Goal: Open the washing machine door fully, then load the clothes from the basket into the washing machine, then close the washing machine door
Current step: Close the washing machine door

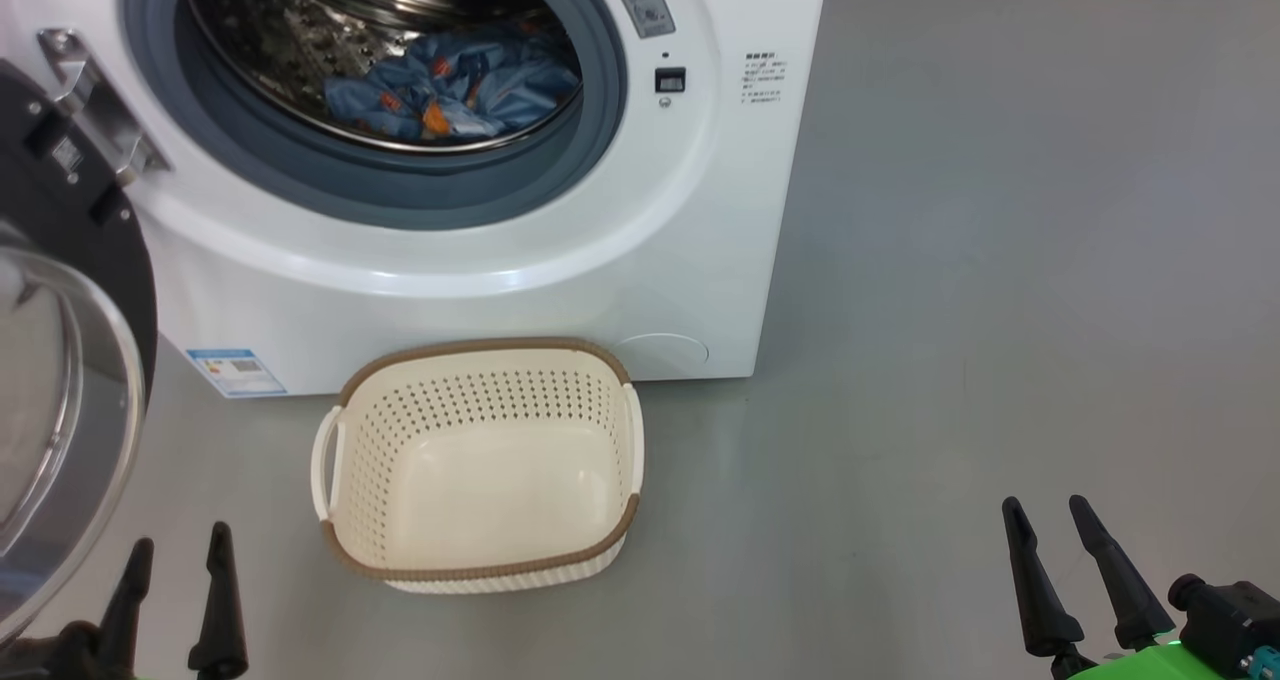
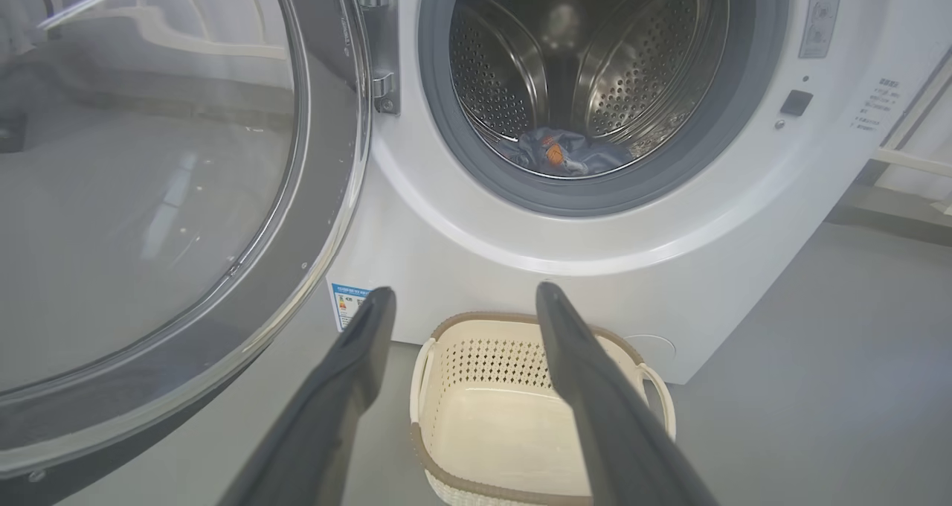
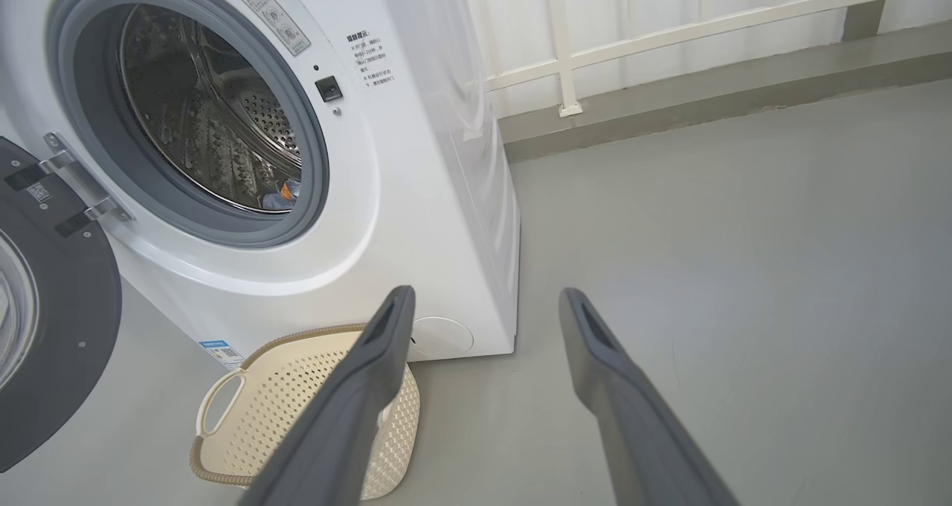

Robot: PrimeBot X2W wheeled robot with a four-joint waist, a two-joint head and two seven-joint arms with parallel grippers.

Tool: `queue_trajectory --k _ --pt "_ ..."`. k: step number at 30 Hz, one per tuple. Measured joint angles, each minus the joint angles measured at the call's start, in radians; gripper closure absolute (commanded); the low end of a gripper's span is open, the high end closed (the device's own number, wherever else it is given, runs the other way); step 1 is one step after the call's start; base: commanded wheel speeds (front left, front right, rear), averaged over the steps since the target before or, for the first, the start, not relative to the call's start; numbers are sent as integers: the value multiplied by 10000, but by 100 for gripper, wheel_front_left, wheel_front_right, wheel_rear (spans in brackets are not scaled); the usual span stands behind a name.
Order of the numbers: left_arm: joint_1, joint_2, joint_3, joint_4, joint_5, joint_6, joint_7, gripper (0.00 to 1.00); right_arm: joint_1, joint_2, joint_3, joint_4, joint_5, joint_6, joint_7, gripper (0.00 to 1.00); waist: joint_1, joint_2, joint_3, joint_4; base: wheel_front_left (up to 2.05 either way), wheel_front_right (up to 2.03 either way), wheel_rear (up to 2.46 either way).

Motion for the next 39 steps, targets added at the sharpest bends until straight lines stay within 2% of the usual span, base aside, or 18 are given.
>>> queue_trajectory --k 16,22,30,39 --pt "97 17 -100 -205 -73 0 0 0 -1 0 33 -2 -2 0 0 0 0 0 -7 251 -10 10 0" --pt "95 -36 -73 -224 -90 0 0 0 -14 -17 334 0 -12 0 0 0 -1 0 33 525 0 0 0" --pt "90 -347 86 -255 -90 0 0 0 -112 -249 740 123 -13 0 0 0 0 0 56 1243 0 0 0" --pt "102 -711 355 -253 -148 0 0 0 -651 -686 1459 506 -13 0 0 0 -1 0 25 2426 0 0 0"
